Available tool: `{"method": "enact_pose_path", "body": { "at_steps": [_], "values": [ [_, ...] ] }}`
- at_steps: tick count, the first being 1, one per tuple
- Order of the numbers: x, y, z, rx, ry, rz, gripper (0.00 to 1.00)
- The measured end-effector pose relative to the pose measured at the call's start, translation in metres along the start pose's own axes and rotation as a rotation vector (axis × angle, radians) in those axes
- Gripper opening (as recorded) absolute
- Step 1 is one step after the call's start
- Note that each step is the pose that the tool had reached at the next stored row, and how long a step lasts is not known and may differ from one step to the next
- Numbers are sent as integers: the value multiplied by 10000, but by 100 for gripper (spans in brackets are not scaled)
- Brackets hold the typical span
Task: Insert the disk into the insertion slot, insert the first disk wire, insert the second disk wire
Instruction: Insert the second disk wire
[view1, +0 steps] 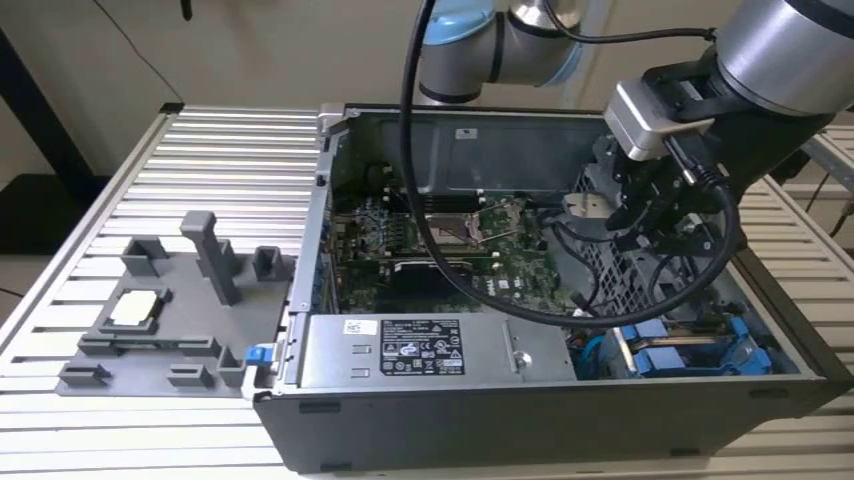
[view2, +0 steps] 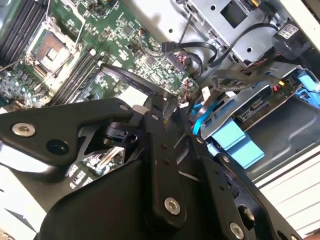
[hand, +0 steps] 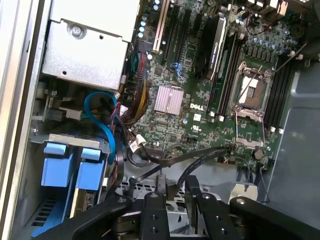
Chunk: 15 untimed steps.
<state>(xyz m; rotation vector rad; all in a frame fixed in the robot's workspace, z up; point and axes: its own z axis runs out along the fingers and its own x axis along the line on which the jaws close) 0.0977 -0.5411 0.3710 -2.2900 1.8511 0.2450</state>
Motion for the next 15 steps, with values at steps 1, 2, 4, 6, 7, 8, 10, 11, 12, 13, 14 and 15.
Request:
{"method": "enact_pose_path", "body": {
  "at_steps": [1,2,4,6,7,8,10,11,12,13,14,15],
  "values": [
    [1,0,1,-9,-4,2,30],
    [1,0,2,-16,-6,4,30],
    [1,0,1,-20,-7,5,28],
    [1,0,1,-24,-7,6,20],
    [1,0,1,-26,-7,7,18],
    [1,0,1,-26,-7,7,16],
    [1,0,1,-27,-8,7,16],
    [1,0,1,-27,-7,7,16],
    [2,0,2,-35,-1,9,16],
    [4,-4,2,-66,12,14,16],
    [11,-9,1,-123,42,27,16],
    [25,-9,-3,-171,87,40,16]
  ]
}}
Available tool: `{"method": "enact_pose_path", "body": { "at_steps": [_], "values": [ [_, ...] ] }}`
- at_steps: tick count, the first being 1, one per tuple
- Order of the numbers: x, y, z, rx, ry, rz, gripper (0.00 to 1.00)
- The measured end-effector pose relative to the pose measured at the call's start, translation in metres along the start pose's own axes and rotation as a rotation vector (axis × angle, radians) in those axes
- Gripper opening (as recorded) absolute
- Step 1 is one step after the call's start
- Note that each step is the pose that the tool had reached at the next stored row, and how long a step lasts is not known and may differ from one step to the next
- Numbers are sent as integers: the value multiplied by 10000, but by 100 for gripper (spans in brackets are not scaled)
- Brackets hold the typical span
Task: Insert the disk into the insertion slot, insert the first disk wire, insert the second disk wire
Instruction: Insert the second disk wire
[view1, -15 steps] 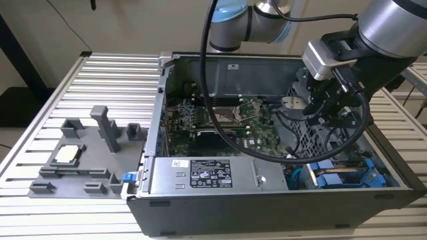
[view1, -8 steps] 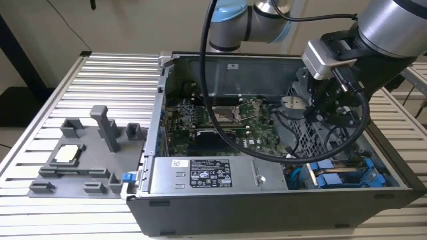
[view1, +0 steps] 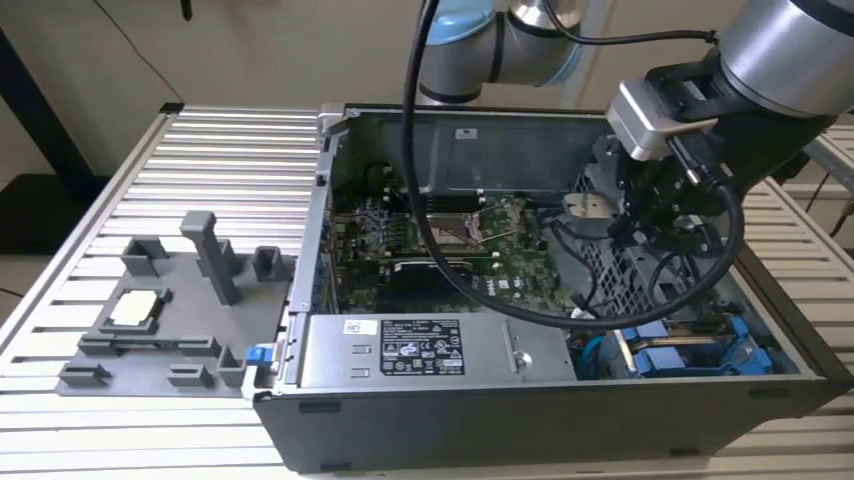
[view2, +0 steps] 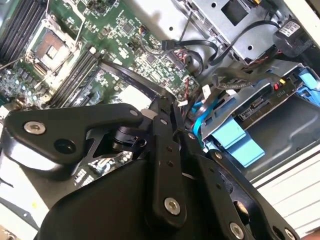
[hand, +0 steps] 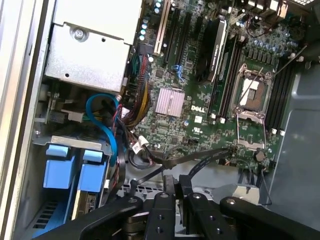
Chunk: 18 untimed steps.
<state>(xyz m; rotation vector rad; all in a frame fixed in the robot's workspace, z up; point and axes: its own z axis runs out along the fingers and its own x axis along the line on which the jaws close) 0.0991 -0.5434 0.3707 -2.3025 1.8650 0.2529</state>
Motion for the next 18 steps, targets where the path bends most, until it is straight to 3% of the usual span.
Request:
{"method": "enact_pose_path", "body": {
  "at_steps": [4,6,9,12,18],
  "values": [
    [57,-1,-14,-138,173,30,16],
    [73,-9,-18,-215,368,43,16],
    [80,-13,-19,-287,721,85,16],
    [91,-22,16,-256,763,173,16],
    [114,-78,20,-305,1030,202,16]
  ]
}}
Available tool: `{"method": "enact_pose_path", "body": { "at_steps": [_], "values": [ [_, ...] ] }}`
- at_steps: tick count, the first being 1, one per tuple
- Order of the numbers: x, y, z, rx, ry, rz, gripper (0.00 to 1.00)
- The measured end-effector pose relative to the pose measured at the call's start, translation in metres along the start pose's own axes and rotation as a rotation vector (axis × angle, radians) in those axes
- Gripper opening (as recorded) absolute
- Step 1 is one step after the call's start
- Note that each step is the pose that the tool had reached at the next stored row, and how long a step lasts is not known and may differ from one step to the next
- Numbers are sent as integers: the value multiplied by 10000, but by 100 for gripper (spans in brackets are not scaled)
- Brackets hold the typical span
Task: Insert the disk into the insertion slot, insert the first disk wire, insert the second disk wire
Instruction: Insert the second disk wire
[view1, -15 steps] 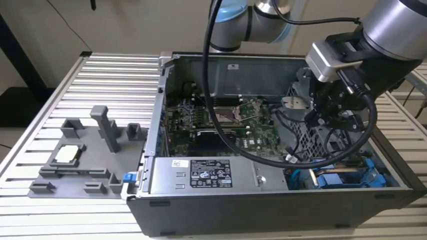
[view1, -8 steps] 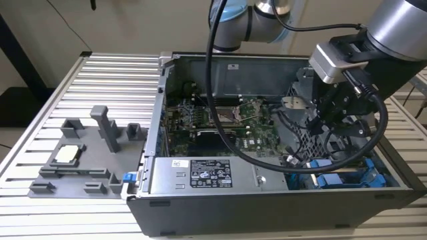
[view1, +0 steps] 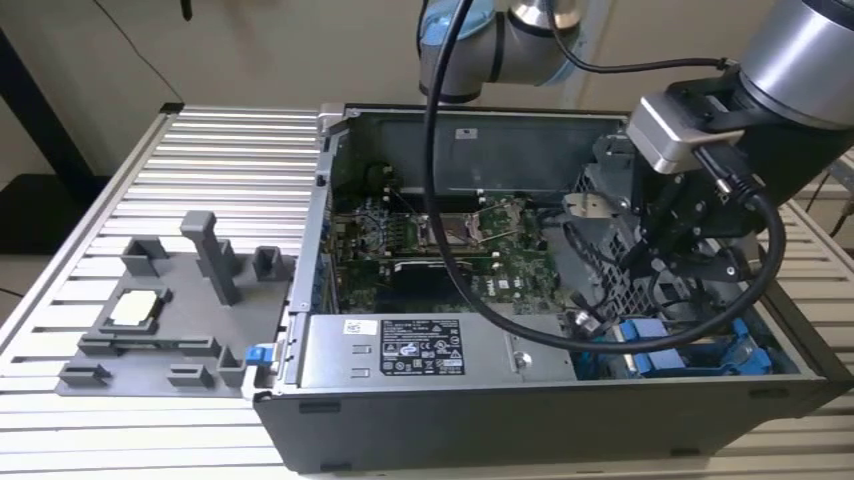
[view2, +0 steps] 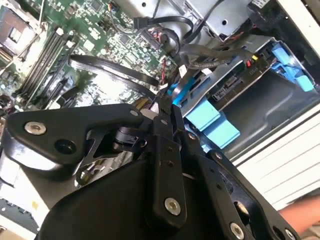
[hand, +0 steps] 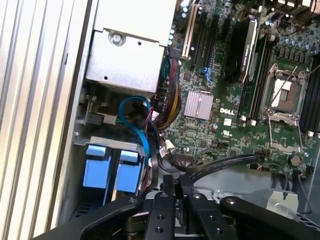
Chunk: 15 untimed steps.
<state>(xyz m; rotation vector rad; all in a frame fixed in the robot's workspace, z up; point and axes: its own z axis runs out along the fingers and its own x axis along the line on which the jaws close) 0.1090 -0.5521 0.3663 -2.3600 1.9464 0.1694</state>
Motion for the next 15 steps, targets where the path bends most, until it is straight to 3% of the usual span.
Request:
{"method": "enact_pose_path", "body": {
  "at_steps": [7,15],
  "values": [
    [7,-15,-1,-16,18,5,16],
    [84,-20,-12,-127,303,82,16]
  ]
}}
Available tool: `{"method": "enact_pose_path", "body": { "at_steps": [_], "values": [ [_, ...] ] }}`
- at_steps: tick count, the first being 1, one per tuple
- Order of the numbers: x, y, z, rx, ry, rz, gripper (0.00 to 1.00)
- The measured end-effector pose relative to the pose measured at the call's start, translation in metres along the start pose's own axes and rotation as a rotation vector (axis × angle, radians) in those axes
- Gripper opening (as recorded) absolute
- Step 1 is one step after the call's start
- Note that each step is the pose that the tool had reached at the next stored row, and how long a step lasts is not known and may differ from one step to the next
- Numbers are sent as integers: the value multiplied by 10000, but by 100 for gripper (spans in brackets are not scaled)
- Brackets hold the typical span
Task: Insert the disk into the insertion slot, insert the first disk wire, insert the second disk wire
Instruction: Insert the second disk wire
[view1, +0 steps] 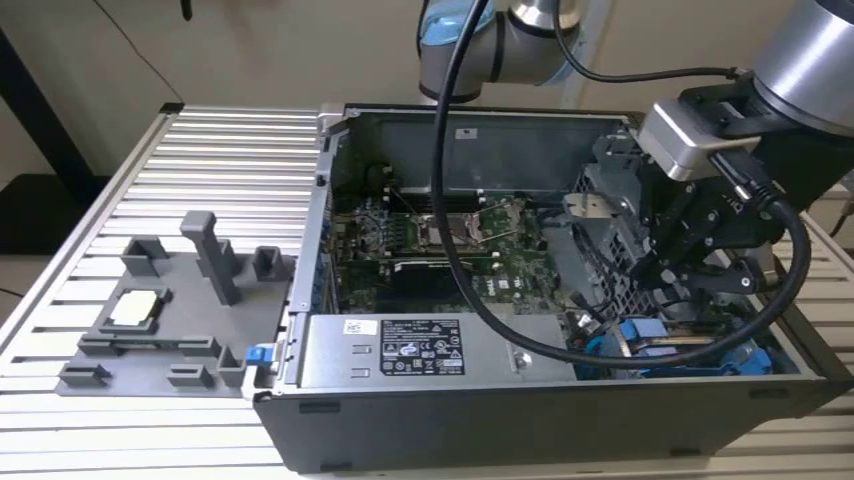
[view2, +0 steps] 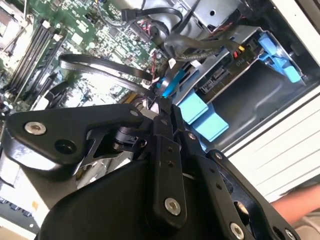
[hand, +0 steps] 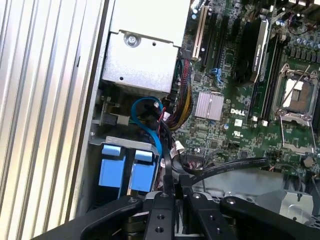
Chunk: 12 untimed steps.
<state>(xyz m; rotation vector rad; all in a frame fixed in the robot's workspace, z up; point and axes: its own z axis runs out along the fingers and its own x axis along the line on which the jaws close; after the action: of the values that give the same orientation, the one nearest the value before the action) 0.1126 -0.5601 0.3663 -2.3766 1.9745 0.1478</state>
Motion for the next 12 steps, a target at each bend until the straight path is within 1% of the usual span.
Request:
{"method": "enact_pose_path", "body": {
  "at_steps": [1,7,10,12],
  "values": [
    [10,-2,0,-3,9,7,16],
    [13,-5,-2,-4,12,14,16],
    [37,-50,-5,-13,8,13,16],
    [69,-82,-8,-15,7,14,16]
  ]
}}
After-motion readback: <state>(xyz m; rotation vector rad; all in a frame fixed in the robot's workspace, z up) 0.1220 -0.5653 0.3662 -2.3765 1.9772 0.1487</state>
